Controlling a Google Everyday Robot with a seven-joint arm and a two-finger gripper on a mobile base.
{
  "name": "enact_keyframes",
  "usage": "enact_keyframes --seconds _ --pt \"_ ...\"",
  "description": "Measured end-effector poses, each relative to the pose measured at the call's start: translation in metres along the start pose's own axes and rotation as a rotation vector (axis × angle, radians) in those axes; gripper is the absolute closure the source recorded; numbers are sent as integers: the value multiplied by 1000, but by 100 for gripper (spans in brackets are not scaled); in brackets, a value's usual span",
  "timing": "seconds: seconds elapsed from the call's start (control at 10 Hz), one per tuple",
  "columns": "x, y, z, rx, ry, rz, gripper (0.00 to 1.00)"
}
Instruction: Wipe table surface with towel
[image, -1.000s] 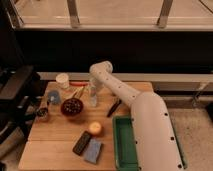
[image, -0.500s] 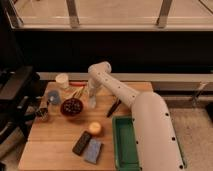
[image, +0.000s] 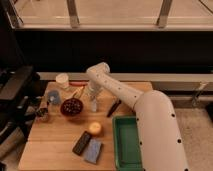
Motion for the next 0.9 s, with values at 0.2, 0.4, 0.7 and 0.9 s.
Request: enact_keyframes --seconds 0.2,0.4,0.7,0.9 --pt "-3 41 -16 -93 4 51 100" --pt "3 73 -29 -156 14 83 100" --pt "33 88 -33 -186 35 52 100" --pt "54 72 -26 -168 45 3 100"
